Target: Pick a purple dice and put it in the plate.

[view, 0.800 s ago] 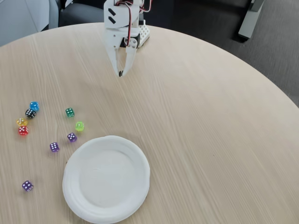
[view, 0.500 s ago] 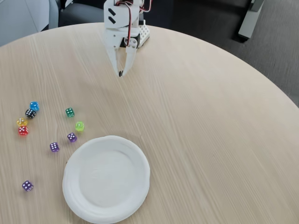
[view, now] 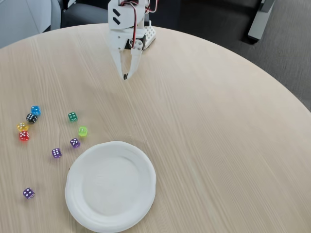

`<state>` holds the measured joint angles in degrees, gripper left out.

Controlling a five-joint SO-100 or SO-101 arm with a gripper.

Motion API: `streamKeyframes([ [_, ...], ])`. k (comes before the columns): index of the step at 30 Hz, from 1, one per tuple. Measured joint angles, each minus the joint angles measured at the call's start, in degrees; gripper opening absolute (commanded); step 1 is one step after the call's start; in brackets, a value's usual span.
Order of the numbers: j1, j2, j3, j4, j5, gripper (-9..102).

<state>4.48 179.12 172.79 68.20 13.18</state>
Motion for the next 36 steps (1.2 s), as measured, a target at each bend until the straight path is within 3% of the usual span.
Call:
streamKeyframes([
  [4,0.0,0.0,0.0,0.0,0.0,5],
  [9,-0.09,0.0,0.0,0.0,-4.04,1],
  [36,0.0,-0.09,0.0,0.0,1.85,0],
])
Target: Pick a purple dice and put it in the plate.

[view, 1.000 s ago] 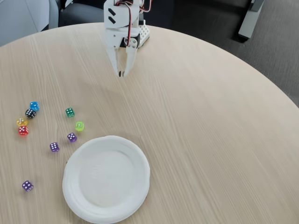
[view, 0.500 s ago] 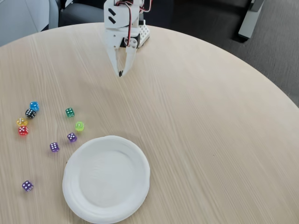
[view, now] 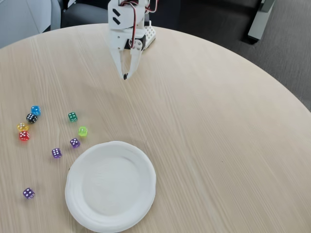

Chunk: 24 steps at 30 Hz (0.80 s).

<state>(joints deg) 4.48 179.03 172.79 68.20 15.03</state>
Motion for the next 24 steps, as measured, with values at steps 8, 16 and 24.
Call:
streamKeyframes([
  [8,0.0,-0.62,0.0,-3.6,0.79,0],
  [16,-0.18,-16.0,-4.48,-21.01,6.24,0],
  [24,0.09,-48.6,-20.39,-35.77,13.8,0],
])
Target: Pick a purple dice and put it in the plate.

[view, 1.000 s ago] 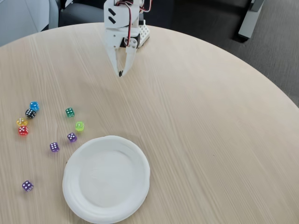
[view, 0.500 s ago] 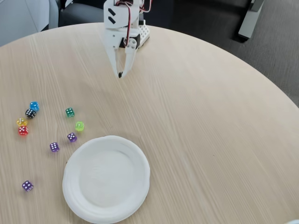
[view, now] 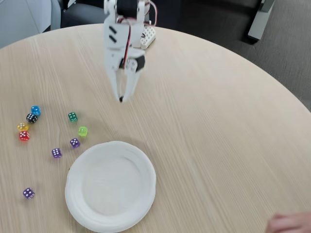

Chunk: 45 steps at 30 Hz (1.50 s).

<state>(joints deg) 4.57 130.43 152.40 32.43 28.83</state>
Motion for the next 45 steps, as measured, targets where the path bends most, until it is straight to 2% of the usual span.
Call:
streamKeyframes([
  [7,0.18,-16.96,-12.83,-4.75,6.77,0],
  [12,0.18,-18.98,-22.68,-4.66,14.59,0],
  [23,0.18,-29.27,-35.24,-3.96,20.04,0],
  [27,0.18,-31.82,-41.57,1.32,23.47,0],
  [30,0.18,-32.78,-47.9,8.35,26.63,0],
  [38,0.18,-38.32,-62.05,31.82,31.03,0],
  [41,0.18,-42.98,-64.34,36.04,31.11,0],
  [45,0.09,-48.69,-64.86,37.09,30.23,0],
])
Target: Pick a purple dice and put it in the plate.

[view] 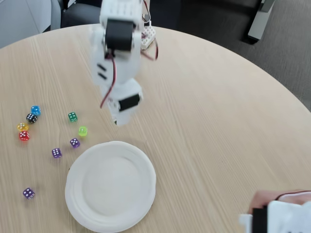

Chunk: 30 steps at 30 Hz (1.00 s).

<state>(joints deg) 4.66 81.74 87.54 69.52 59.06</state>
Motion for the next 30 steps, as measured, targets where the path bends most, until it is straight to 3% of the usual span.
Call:
streamKeyframes([
  [8,2.72,-3.08,-2.72,-1.23,-1.32,1],
  [22,23.12,-7.65,-3.08,-8.0,-8.35,5],
  [30,23.64,-10.63,-3.08,-8.09,-11.16,8],
])
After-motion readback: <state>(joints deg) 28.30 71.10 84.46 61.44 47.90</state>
